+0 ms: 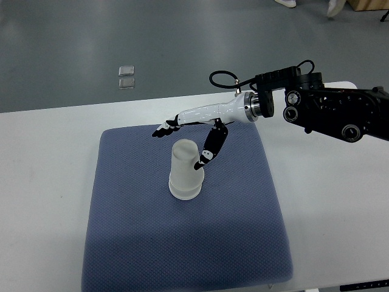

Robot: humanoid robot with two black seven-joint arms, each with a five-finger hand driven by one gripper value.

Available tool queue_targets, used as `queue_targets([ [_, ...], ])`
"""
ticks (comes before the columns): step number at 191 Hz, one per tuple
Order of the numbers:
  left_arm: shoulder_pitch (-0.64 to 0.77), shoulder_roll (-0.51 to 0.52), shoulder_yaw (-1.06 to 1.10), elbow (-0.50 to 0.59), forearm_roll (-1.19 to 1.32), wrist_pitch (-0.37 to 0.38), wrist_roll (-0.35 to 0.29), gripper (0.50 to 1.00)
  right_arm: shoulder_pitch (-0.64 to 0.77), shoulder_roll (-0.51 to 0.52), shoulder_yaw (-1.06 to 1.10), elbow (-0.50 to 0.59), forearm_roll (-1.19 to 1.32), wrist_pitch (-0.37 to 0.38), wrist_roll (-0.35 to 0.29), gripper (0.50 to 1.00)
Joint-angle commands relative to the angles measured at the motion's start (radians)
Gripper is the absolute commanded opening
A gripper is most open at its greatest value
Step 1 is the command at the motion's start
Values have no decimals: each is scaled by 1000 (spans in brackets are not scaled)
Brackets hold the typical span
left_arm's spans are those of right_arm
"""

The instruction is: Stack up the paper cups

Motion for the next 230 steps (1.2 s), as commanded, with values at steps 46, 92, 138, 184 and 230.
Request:
queue_targets([
  [46, 1, 0, 0, -1, 0, 0, 0, 1000, -75, -18, 132, -119, 205, -18, 3, 926],
  [92, 1, 0, 0, 1, 0, 0, 0, 1000, -185, -21, 193, -213, 711, -18, -17, 926],
  [138, 1, 0, 0, 1, 0, 0, 0, 1000, -256, -18, 205, -339, 1073, -68, -147, 926],
  [184, 1, 0, 0, 1, 0, 0, 0, 1000, -285, -8, 195, -359, 1426, -212, -271, 928],
  [230, 1, 0, 0, -1, 0, 0, 0, 1000, -294, -3, 193, -360, 1379, -208, -268, 928],
])
